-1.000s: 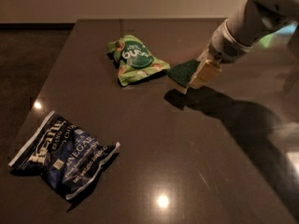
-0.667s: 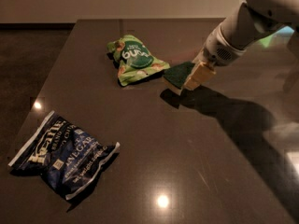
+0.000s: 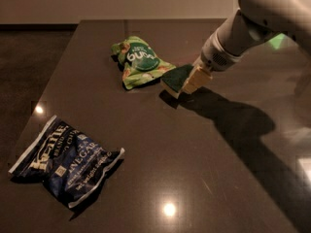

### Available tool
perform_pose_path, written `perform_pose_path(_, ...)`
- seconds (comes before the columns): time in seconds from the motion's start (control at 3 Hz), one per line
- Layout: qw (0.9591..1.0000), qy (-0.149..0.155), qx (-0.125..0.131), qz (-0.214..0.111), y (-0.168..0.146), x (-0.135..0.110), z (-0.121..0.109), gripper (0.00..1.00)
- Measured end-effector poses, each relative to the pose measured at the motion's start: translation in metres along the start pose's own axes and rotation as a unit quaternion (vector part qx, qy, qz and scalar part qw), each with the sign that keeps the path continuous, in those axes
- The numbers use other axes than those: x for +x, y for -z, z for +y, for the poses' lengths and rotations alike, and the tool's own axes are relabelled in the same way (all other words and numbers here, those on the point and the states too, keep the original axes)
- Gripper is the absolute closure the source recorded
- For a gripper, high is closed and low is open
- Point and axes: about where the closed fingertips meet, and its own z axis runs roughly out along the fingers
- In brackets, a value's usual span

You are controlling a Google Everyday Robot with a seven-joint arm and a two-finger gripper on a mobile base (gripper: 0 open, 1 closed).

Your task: Move sponge near green rice chip bag

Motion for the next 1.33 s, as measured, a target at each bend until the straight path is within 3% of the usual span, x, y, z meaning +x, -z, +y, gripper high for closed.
perform_pose_path(0.67, 0.9992, -0.015, 0.037, 0.011, -0.0118, -0.0056, -0.0075, 0.40)
perform_pose_path(1.0, 0.9989, -0.017, 0.042, 0.012, -0.0139, -0.0059, -0.0077, 0.09)
perform_pose_path(1.33, 0.9989, -0.016, 0.041, 0.013, -0.0144, -0.0063, -0.0072, 0.00)
